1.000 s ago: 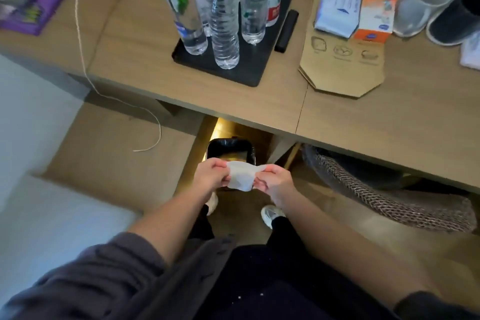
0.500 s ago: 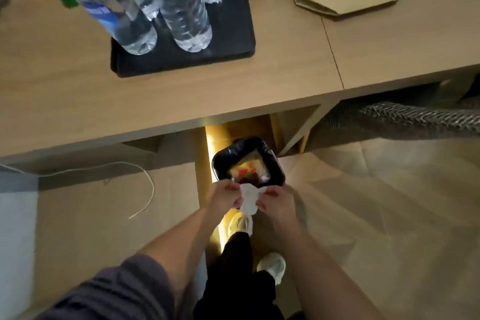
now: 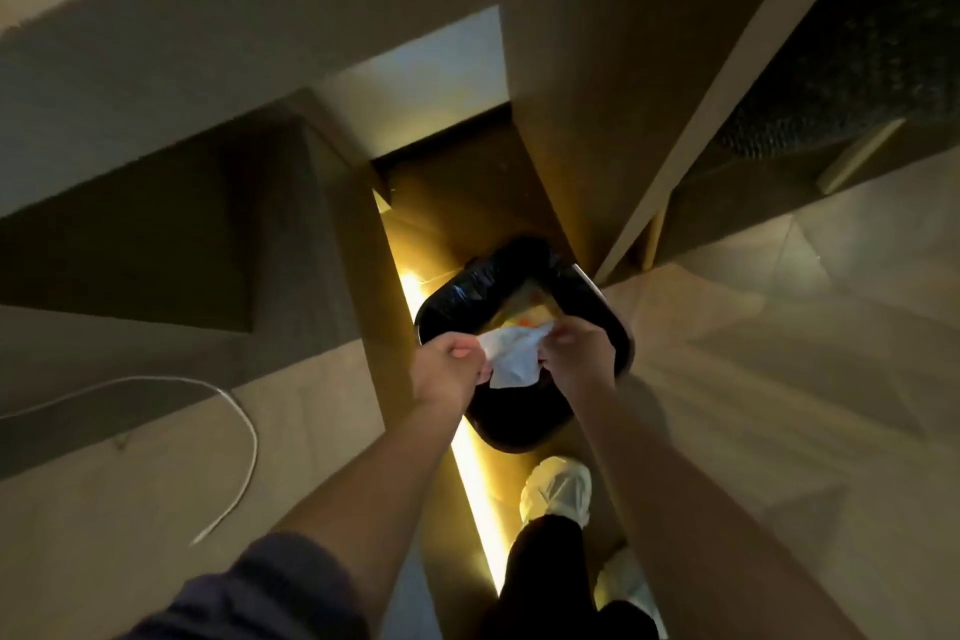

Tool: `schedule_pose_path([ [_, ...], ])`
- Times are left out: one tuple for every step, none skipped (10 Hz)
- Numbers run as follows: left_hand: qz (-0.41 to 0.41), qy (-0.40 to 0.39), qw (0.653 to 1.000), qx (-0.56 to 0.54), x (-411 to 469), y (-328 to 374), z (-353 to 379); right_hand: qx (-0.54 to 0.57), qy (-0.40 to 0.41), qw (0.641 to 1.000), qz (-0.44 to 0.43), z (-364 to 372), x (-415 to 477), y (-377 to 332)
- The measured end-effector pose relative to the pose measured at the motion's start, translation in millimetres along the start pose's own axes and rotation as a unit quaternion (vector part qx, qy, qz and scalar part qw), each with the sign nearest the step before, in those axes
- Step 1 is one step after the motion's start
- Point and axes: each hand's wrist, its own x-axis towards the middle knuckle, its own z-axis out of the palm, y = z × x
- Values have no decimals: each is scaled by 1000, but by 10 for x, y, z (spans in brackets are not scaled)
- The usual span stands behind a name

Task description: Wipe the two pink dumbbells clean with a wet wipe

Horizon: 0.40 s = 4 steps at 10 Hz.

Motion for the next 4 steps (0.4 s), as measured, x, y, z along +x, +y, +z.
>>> schedule_pose_path([
  [5,-13,1000,10,168,-91,96,-94,-38,994,-31,83,171,62],
  [-6,-49,996,72,212,-129,76,-76,-111,990,-44,16,220,90],
  [35,-67,978,194,53,-111,-52,-106,-138,981,-84,-159,39,140],
  [104,-73,922,365,-254,94,-185,-226,-80,962,-130,-437,-238,136],
])
